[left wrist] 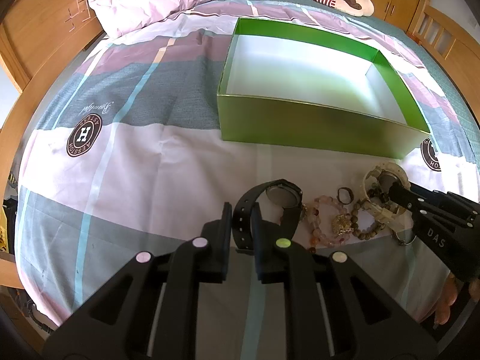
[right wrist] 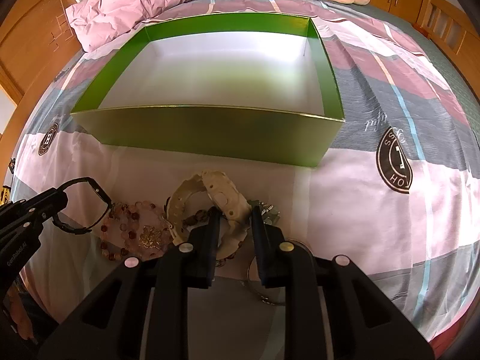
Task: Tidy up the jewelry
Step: 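Lift the black watch with left tool while right lifts the cream watch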
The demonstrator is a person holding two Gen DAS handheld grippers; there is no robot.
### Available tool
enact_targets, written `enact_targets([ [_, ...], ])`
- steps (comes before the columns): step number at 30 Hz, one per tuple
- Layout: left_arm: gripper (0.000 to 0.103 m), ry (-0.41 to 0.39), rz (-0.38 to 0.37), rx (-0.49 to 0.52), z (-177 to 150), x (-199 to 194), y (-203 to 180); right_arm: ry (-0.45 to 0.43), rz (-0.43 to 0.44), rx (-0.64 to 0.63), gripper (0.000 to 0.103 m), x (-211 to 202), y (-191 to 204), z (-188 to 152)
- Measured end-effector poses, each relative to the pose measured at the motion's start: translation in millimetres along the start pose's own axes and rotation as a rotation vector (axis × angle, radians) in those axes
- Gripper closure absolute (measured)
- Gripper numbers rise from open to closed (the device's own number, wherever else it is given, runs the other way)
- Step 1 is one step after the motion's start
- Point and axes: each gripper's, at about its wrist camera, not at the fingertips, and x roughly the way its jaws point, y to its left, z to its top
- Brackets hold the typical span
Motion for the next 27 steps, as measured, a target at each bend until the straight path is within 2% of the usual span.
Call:
enact_targets([
  [27, 0.09, 0.001, 0.006, 0.003, -0.7, 0.0, -0.8, 0.001, 0.003, -0.003, 0.082, 1.0, 0.6, -0.1],
])
